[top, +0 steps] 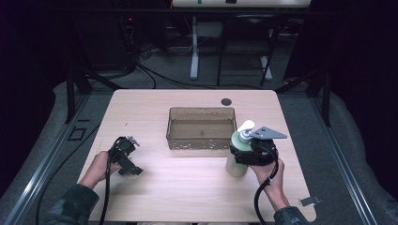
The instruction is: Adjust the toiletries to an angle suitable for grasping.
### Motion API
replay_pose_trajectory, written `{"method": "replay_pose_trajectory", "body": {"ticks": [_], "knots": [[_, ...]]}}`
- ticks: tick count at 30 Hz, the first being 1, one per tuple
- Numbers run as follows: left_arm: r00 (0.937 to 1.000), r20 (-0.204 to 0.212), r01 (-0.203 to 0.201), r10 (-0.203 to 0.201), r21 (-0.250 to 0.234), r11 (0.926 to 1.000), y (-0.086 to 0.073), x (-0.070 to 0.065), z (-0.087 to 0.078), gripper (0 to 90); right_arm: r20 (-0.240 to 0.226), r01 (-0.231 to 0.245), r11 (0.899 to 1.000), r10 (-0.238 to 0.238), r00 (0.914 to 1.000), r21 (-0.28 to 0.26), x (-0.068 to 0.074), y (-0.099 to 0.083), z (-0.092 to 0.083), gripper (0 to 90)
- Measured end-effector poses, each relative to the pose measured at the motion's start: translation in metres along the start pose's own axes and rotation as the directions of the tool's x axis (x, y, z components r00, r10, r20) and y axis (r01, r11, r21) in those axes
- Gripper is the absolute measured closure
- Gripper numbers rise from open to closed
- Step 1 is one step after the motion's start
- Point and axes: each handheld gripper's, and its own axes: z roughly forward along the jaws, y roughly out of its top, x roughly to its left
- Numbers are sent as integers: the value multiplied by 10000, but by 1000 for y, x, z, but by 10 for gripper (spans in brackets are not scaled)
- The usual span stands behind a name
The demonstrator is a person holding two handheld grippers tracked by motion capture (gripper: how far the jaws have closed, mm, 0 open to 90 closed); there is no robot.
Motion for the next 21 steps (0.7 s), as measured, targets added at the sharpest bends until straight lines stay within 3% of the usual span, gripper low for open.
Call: {"method": "replay_pose_trajectory", "body": {"ticks": [13,19,21], "knots": [[10000,-13,-55,55,53,10000,0,-1,0,1,401,-218,9997,220,9990,-70,-1,3,5,118],[10000,-8,-67,67,60,10000,0,-1,0,1,123,-36,10000,36,9999,-27,-4,3,5,107],[10000,-14,-58,58,60,10000,0,0,0,1,10,40,10000,-40,10000,36,-6,3,3,60]]}}
